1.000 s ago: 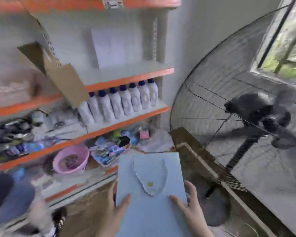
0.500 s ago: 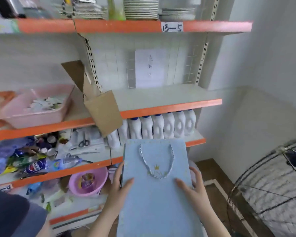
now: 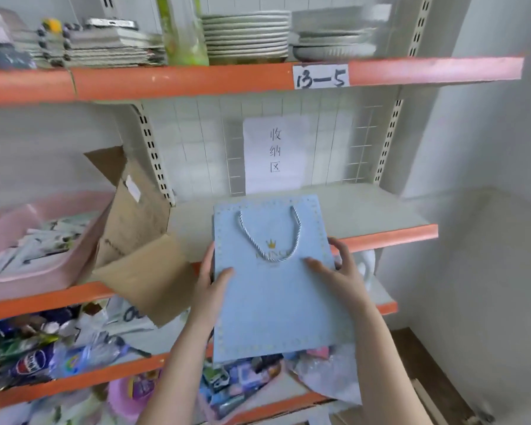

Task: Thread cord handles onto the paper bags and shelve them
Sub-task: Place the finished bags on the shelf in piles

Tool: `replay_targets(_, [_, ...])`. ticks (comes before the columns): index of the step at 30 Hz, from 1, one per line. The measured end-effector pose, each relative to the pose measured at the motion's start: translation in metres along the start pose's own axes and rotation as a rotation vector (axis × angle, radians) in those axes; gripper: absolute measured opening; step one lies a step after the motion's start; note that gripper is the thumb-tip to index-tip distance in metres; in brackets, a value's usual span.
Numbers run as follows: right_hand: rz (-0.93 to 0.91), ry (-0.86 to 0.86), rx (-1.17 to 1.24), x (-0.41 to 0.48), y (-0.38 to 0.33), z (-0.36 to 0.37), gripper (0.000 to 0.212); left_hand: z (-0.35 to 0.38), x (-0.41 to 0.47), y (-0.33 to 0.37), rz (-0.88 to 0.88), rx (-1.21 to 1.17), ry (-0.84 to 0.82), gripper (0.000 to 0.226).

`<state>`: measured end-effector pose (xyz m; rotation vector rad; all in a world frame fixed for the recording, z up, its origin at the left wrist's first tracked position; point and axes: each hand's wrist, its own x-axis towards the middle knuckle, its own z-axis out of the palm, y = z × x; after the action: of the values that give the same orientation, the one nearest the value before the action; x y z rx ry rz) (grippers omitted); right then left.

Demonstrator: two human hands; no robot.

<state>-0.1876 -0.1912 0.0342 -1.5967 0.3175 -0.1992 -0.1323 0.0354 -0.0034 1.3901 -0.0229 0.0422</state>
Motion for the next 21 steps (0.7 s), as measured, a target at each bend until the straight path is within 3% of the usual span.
replay_targets(8, [0.014,-0.037,-0.031,0.103,-0.013,0.03,0.043,0.014,0.092,-0.001,-0.015,-0.054,0.036,0.057])
replay_targets(16, [0.051,-0.04,-0.036,0.186,-0.008,0.046,0.052,0.022,0.158,-0.009,-0.006,0.049,0.074,0.056])
replay_targets(21, [0.07,-0.125,0.036,0.232,-0.001,0.066,0.043,0.012,0.193,-0.01,-0.037,0.106,0.069,0.056])
